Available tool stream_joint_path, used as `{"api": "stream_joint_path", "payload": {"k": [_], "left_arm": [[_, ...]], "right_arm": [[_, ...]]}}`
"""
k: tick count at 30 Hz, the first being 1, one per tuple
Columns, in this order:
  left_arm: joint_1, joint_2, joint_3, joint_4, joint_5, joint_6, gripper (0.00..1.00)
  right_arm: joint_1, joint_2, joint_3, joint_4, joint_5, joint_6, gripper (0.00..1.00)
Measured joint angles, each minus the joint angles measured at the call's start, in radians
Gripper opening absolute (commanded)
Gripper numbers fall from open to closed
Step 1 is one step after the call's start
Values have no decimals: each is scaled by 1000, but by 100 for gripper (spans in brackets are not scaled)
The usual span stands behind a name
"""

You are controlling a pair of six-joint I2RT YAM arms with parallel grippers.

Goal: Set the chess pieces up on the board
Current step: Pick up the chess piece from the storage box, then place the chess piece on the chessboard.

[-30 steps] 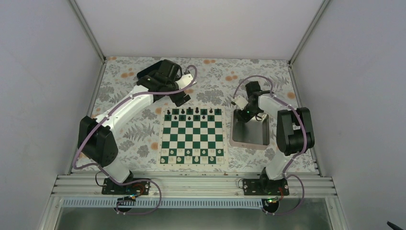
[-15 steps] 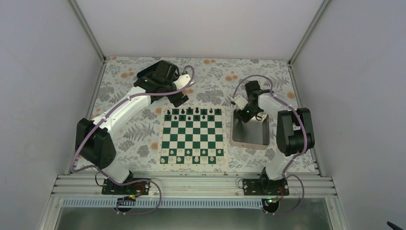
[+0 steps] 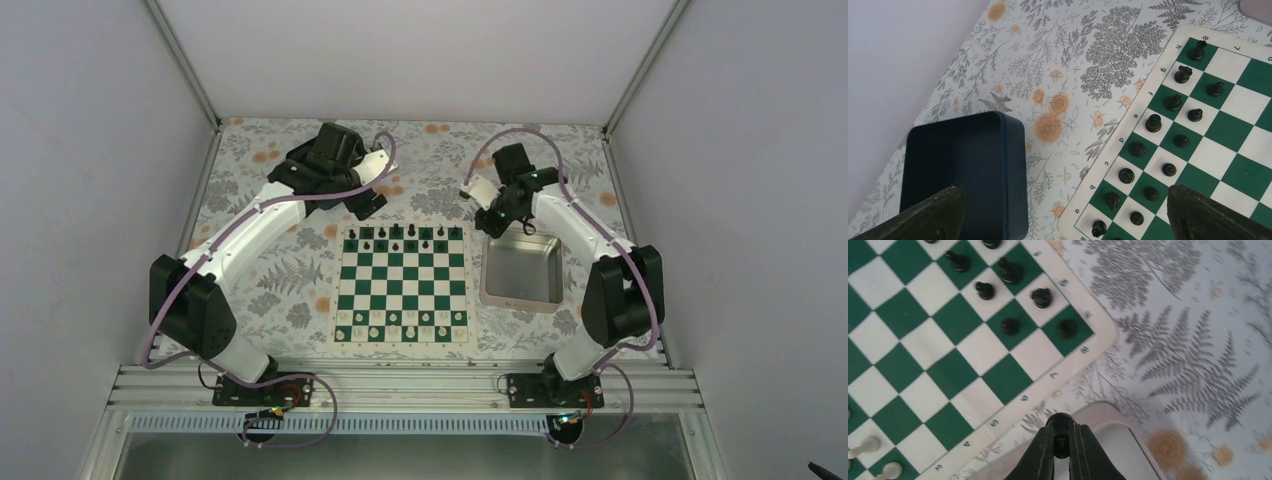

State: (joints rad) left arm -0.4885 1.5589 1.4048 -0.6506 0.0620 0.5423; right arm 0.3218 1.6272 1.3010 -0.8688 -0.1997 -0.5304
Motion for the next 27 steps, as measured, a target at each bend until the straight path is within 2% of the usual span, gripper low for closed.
{"api": "stream_joint_path", "payload": {"k": [5, 15, 27], "left_arm": [[10, -24, -18, 3, 0, 0, 100], [29, -39, -24, 6, 2, 0, 100], [56, -42, -56, 13, 19, 3, 100]], "right_arm": [[47, 42, 0, 11, -40, -3, 4], [86, 235, 0, 75, -64, -3, 4], [104, 284, 0, 136, -65, 0, 4]]}}
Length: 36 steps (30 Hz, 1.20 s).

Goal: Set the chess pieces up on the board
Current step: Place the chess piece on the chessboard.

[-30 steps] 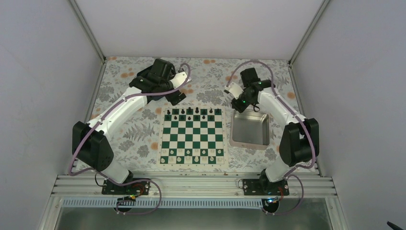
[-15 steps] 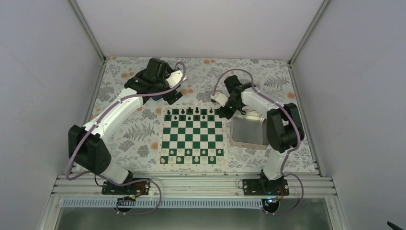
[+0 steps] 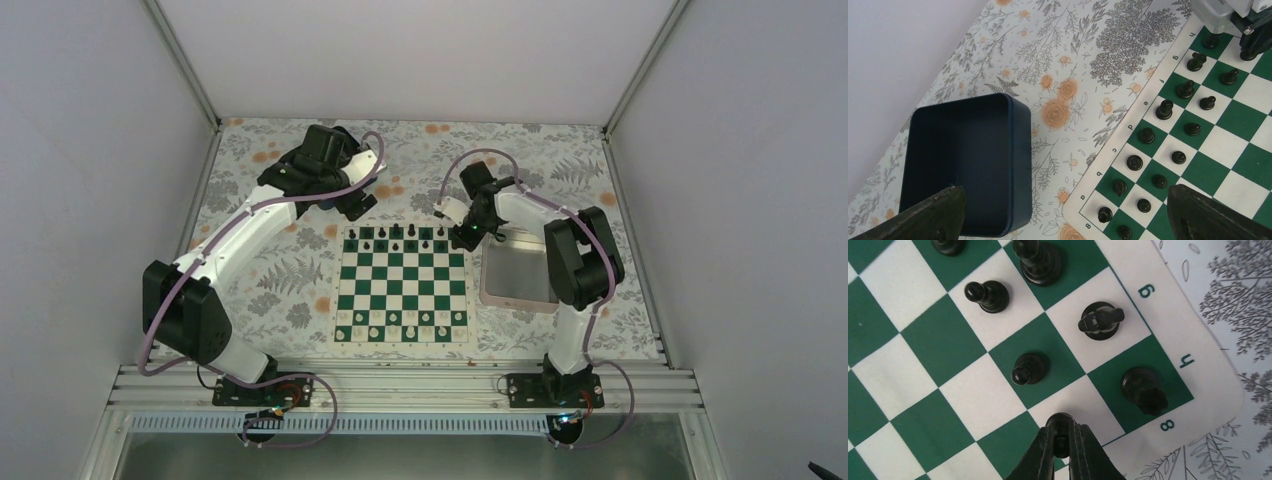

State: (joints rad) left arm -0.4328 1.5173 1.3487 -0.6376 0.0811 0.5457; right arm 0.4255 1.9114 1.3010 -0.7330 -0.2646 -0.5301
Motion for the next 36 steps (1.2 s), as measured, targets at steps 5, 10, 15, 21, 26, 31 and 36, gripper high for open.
{"api": "stream_joint_path", "payload": {"k": [5, 10, 15, 21, 26, 31, 36], "left_arm": [[7, 0, -12, 6, 8, 5, 100], [12, 0, -12, 11, 16, 12, 100], [15, 0, -12, 12, 25, 12, 100], [17, 0, -12, 12, 27, 12, 100], [17, 0, -12, 12, 28, 12, 100], [17, -1, -13, 12, 29, 12, 100], [18, -10, -13, 11, 29, 12, 100]], "right_arm": [[0, 26, 0, 3, 6, 0, 4], [1, 25, 0, 7, 10, 0, 4], [1, 25, 0, 7, 16, 0, 4], [1, 25, 0, 7, 16, 0, 5], [1, 25, 0, 8, 18, 0, 19], [0, 25, 0, 14, 41, 0, 41], [-2, -16, -2, 3, 45, -5, 55]]}}
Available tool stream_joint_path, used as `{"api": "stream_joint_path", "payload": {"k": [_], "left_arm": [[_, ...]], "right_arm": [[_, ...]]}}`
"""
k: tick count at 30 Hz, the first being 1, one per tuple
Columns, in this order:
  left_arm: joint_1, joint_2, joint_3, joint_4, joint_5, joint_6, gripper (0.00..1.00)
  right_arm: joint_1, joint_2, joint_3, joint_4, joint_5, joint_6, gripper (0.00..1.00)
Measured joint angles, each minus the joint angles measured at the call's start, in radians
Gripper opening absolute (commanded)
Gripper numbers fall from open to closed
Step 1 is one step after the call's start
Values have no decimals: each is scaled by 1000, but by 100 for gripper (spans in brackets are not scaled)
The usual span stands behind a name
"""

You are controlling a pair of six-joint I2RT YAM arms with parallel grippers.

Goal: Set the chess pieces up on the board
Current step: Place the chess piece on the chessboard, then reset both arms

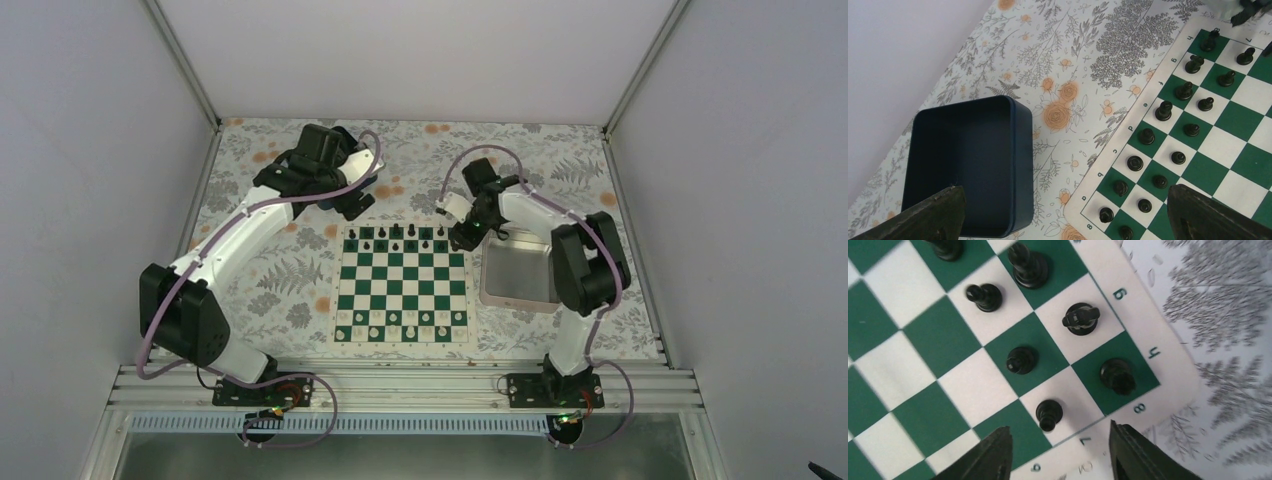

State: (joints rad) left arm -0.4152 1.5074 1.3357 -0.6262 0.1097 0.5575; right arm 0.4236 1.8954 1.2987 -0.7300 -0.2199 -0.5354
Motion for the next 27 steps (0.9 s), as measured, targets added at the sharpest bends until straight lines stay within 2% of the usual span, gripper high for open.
{"api": "stream_joint_path", "payload": {"k": [4, 5, 6, 7, 12, 17, 21, 27], "left_arm": [[1, -14, 0, -1, 0, 0, 100], [1, -18, 0, -1, 0, 0, 100], [1, -21, 0, -1, 0, 0, 100], [2, -25, 0, -1, 0, 0, 100], [27, -65, -40, 12, 5, -6, 100], [121, -127, -85, 41, 45, -32, 100], [188, -166, -88, 64, 92, -54, 100], [224, -184, -88, 70, 151, -66, 100]], "right_arm": [[-15, -99, 0, -25, -4, -11, 71], [-22, -128, 0, -32, -4, -14, 78], [-32, -159, 0, -36, -3, -16, 95], [-47, -190, 0, -41, -3, -21, 99], [-146, -320, -31, -37, -2, -18, 100], [-242, -438, -140, 50, 24, -10, 100], [-255, -467, -219, 139, 48, 23, 100], [-255, -465, -267, 222, 60, 41, 100]]}}
